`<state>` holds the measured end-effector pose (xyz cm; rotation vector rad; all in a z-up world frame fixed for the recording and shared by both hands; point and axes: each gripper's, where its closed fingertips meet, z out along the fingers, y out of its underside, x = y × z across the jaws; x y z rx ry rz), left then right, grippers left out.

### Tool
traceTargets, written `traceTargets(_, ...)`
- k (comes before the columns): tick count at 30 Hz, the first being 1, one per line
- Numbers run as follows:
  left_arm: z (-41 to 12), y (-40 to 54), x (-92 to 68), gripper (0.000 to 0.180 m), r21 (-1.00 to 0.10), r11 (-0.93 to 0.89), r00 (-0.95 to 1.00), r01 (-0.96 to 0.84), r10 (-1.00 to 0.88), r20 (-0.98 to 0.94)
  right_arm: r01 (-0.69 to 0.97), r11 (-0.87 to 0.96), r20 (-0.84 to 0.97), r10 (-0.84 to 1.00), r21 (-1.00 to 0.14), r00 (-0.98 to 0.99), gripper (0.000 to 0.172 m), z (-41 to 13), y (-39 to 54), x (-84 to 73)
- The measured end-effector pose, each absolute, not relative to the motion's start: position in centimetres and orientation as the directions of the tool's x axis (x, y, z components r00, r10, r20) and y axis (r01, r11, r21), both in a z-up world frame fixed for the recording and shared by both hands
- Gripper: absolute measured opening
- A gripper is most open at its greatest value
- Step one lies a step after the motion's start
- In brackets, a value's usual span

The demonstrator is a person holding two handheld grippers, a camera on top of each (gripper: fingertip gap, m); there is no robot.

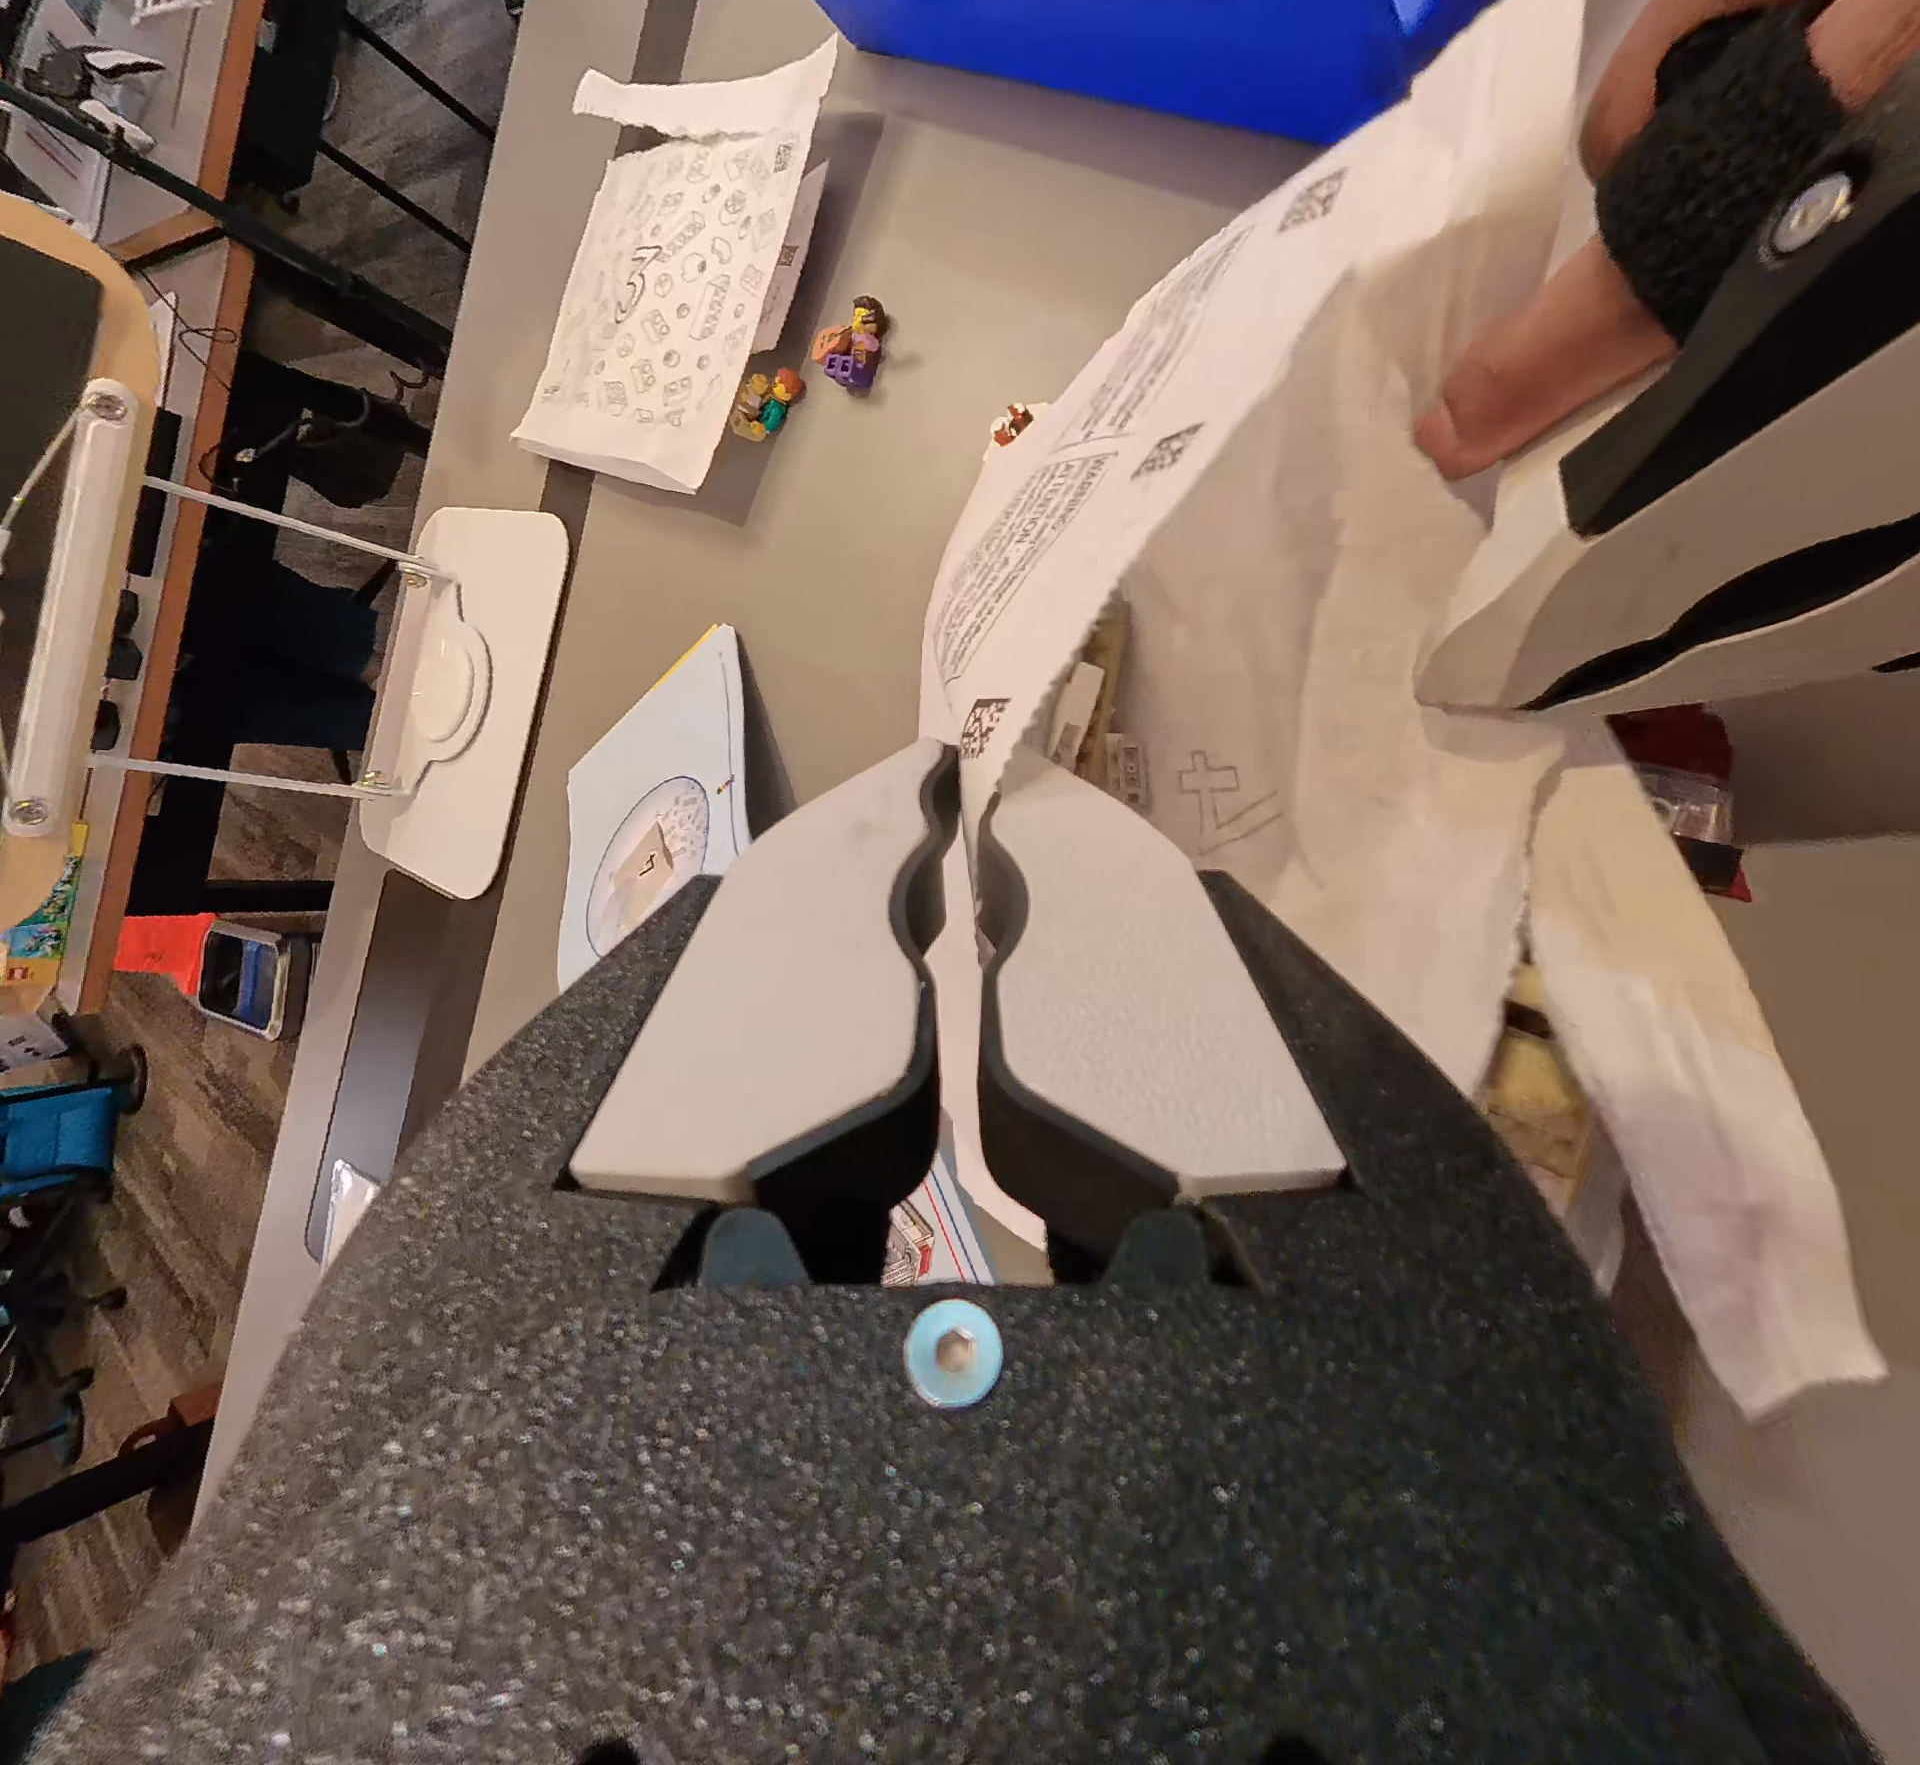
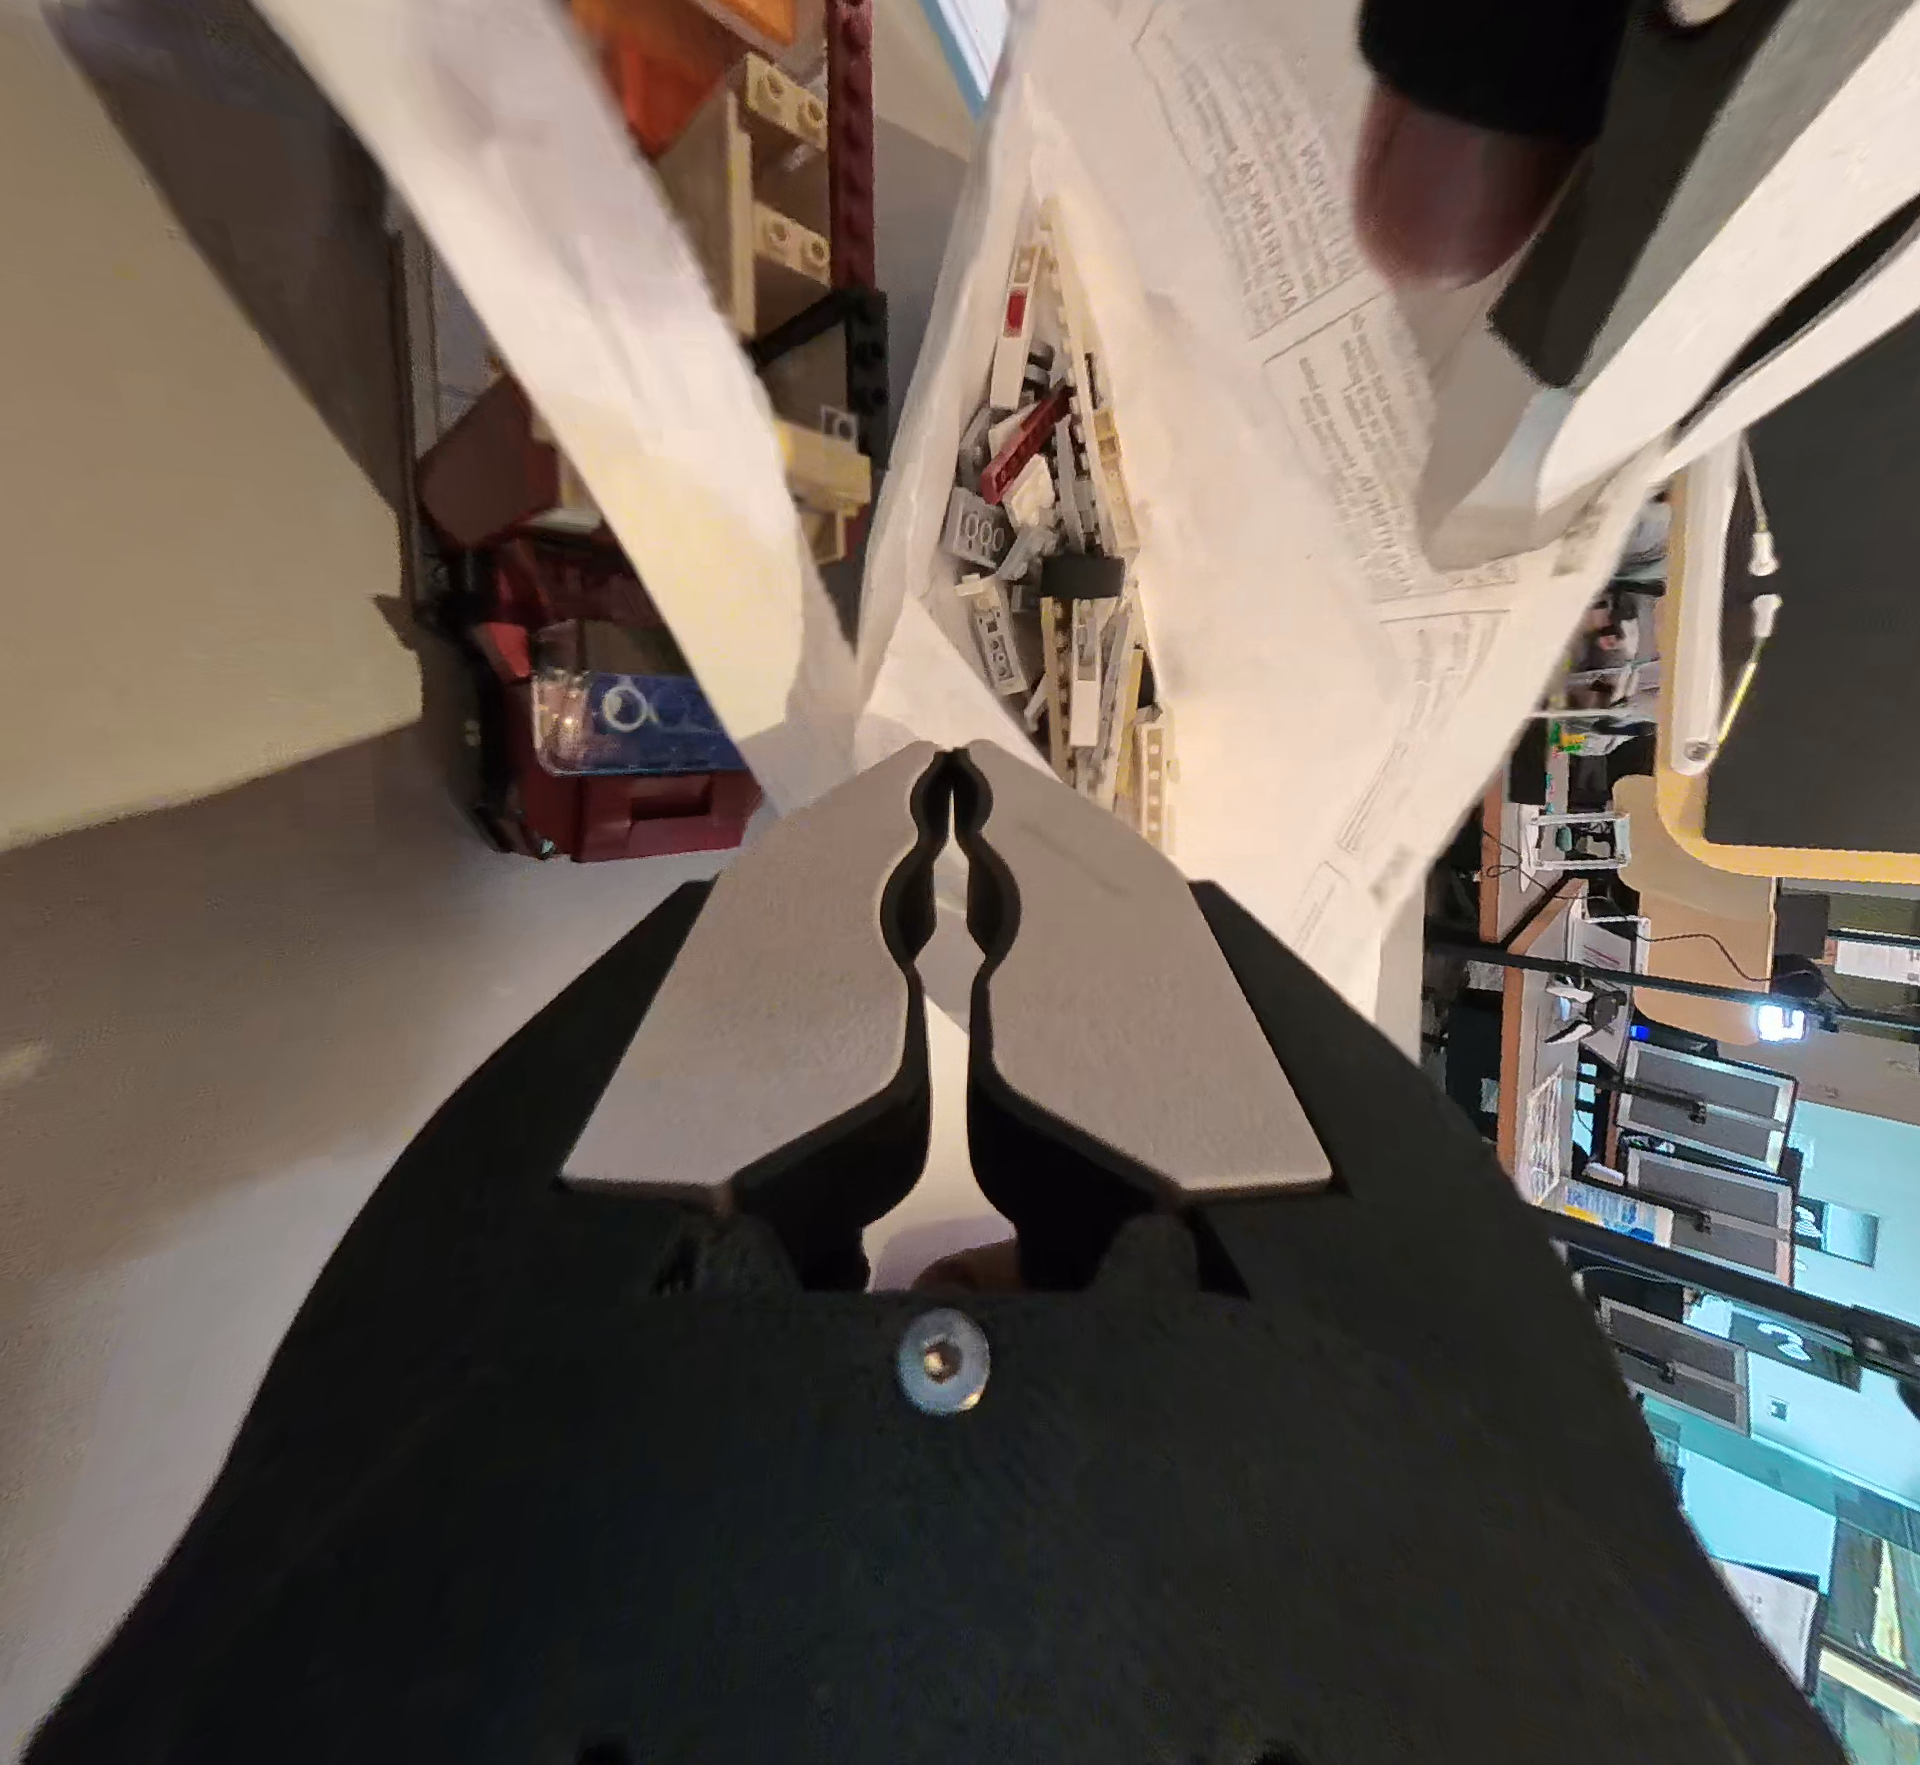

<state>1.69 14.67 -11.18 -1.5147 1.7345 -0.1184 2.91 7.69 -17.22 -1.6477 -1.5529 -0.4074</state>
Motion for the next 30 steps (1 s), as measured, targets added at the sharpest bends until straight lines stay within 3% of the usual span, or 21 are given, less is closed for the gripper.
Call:
traceTargets(15,-8.6,14.8,2.2,0.000,-0.524,0.366,0.100,-0.769,-0.741,-0.664,0.925,0.032,0.718,0.641,-0.378,0.271,0.000,-17.0,8.4,4.1)
traceTargets(22,-5.9,14.2,2.2,0.000,-0.599,0.419,0.159,-0.683,-0.715,-0.681,0.892,0.035,0.729,0.592,-0.450,0.344,0.000,-15.8,8.8,4.0)
traceTargets(30,-8.2,14.9,2.2,0.000,-0.573,0.381,0.158,-0.726,-0.718,-0.678,0.868,-0.012,0.680,0.616,-0.496,0.397,0.000,-17.7,9.4,3.8)
